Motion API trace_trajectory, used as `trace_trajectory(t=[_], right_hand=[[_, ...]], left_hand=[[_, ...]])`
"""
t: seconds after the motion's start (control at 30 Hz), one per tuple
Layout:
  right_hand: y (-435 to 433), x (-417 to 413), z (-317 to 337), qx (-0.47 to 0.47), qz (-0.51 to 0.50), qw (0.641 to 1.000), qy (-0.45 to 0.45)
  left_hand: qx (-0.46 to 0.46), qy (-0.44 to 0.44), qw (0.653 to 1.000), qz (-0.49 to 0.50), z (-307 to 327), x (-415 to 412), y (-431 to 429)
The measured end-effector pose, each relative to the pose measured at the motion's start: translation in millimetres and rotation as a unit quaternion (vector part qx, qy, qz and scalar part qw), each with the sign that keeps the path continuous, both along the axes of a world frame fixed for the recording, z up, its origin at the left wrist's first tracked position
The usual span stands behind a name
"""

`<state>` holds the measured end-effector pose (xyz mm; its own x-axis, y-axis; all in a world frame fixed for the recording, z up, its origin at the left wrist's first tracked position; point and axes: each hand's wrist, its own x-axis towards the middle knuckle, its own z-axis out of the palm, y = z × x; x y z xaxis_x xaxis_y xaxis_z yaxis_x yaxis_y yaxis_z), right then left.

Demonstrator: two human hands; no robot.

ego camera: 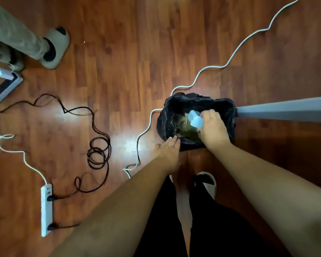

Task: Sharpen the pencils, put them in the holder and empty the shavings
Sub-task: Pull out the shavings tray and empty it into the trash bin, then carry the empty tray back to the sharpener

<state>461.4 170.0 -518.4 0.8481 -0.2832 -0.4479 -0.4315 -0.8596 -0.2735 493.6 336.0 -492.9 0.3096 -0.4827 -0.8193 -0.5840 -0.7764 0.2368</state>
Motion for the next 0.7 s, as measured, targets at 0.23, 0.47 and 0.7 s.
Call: trace_trajectory(t=[0.23, 0.47, 0.7], right_hand=[[-12, 0, 12, 0.013, 0.003, 1.000, 0.006], [-20, -3, 79, 0.127, -0.227, 0.965, -0.035], [-36, -2, 216, 0.376, -0.374, 0.845, -0.065]], left_hand=[[0.007, 0.013, 1.000, -0.007, 12, 3, 3], [-0.022, -0.013, 0.999, 0.037, 75, 8, 4], [-0.163, -0.065, 0.969, 0.174, 202, 40, -24]])
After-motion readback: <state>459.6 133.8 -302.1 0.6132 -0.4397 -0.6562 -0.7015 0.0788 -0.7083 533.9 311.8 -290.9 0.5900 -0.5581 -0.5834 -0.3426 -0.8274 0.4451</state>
